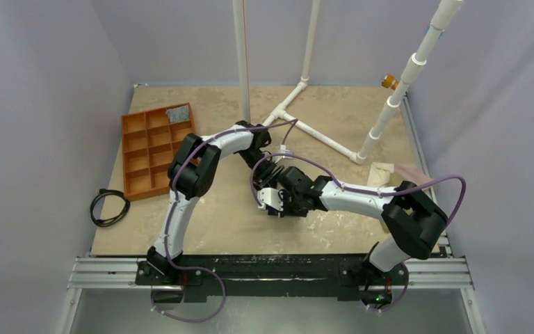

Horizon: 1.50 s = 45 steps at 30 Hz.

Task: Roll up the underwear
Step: Roll the underwear to the center of the board.

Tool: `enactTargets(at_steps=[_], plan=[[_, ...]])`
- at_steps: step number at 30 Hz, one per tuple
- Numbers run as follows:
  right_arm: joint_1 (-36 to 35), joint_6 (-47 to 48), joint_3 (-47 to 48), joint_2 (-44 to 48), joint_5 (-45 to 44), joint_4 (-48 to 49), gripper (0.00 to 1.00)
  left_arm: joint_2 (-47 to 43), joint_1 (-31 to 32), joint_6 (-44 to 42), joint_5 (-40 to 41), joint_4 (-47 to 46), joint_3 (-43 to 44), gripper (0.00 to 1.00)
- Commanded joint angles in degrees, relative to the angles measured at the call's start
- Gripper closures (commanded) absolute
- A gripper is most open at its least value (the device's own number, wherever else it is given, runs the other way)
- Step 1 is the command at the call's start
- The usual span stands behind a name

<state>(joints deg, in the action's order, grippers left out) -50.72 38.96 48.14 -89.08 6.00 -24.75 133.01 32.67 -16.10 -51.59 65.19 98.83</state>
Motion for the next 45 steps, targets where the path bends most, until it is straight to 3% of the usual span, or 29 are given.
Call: enactTargets(at_steps=[1,12,17,23,31,36,45], plan=[[-0.31,-2.66,-1.64,-0.86,4.84,-8.64,1.00,-3.23,-1.87,-2.93,5.07,-2.68,-1.49,0.46],[-0.17,-4.56,-0.93,-1.76,9.61,-9.57,1.00,-11.85,-6.09,-4.35,4.20,-0.66,-7.21,0.45],[1.64,-4.43,1.29,-4.78,12.78,-10.11,1.00,-19.54,-9.07,-4.01,6.45,-1.42,-13.78,0.46],[9.13,-0.60,8.98,-12.19,20.73,-15.47,1.00,-30.92,-11.39,-5.61,8.67,-3.23,-21.36,0.47],[14.14,6.30,24.44,-27.35,30.39,-26.59,1.00,-48.21,-11.23,-10.35,16.32,-14.33,-35.24,0.46],[16.28,10.10,32.05,-36.41,33.64,-32.79,1.00,-52.05,-8.76,-12.02,17.63,-19.89,-38.82,0.46],[20.12,18.10,44.74,-48.55,39.99,-47.41,1.00,-50.30,3.03,-12.42,25.05,-32.61,-41.00,0.46]])
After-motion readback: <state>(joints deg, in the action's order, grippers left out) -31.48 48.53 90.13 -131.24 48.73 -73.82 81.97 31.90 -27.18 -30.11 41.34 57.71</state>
